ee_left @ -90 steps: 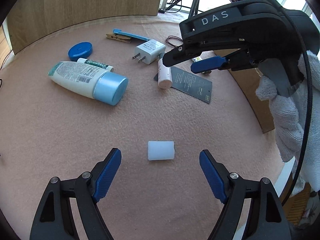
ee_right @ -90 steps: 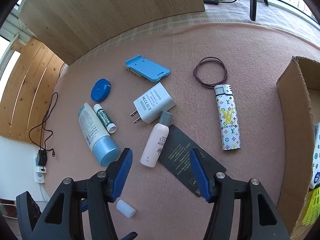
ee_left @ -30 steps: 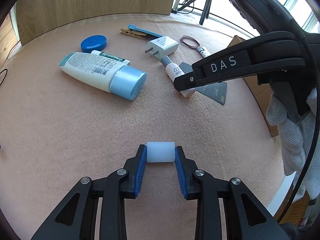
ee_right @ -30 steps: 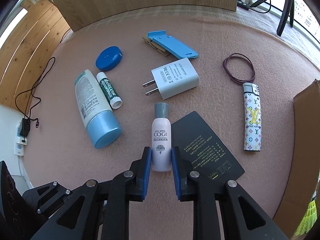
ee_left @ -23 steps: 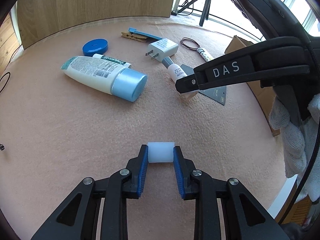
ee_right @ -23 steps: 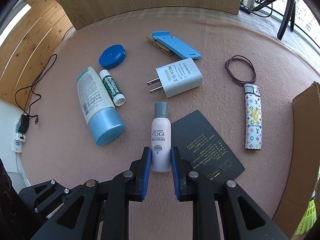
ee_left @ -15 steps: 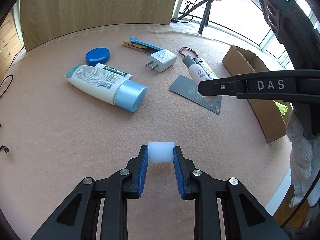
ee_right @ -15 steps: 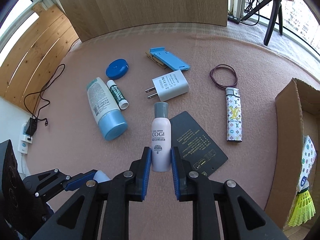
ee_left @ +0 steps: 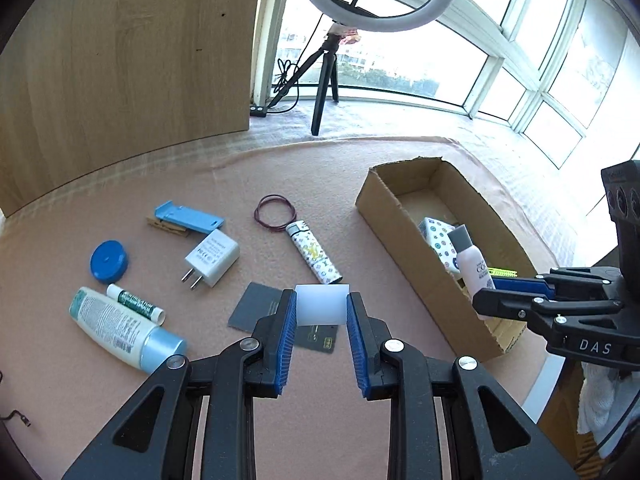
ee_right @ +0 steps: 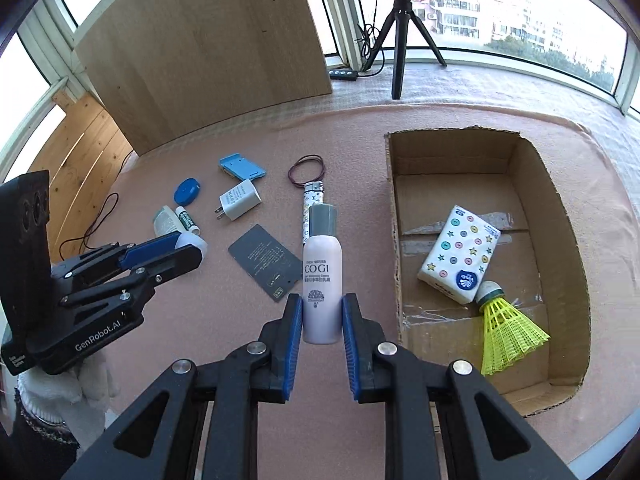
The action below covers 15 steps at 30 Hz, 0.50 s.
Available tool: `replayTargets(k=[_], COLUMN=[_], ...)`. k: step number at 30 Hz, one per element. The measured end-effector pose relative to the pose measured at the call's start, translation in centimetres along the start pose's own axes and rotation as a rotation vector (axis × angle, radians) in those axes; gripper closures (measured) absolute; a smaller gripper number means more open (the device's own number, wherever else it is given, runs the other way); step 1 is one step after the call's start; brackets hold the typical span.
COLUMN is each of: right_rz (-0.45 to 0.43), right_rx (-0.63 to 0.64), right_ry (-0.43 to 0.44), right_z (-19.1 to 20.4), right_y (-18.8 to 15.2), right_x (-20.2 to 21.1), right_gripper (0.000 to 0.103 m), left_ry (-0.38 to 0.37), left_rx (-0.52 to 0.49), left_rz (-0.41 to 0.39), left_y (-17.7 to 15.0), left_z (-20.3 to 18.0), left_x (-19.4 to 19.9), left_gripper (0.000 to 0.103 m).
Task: Organize objects
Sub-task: 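Carry the foam cylinder with left and lotion bottle with right into the box, release both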
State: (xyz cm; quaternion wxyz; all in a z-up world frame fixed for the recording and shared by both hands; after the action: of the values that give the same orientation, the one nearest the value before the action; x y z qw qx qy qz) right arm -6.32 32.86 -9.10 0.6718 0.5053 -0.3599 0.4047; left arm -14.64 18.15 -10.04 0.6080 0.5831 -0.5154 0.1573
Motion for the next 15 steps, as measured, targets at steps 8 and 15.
replayTargets(k=[8,15], right_rz=[-0.011,-0.005], right_rx=[-0.054,-0.081], right_ry=[-0.046,-0.062], right_z=[-4.6,-7.1], right_y=[-1.8,-2.8], right_x=[2.4,3.0], right_gripper=[0.085,0.085], left_ry=[-0.055,-0.063], left_rx=[-0.081,-0.131], left_rz=[-0.006,0.013], left_y=[5.6,8.9], left_z=[-5.6,-9.1], left_x=[-3.6,-7.3], left_gripper=[0.076,0.076])
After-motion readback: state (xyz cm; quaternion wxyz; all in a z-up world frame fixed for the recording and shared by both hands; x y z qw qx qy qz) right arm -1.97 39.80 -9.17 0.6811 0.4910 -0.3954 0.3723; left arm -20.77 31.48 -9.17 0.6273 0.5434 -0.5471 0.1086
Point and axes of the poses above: each gripper's, at about its wrist camera, not at the fingertips, and x roughly against the way its jaws point, z to its left, y to its top, the point moved 3 cm from there along -x, roughly the way its jaws point, and after that the axes turned 3 degrees about z, right-handed, at the moved point
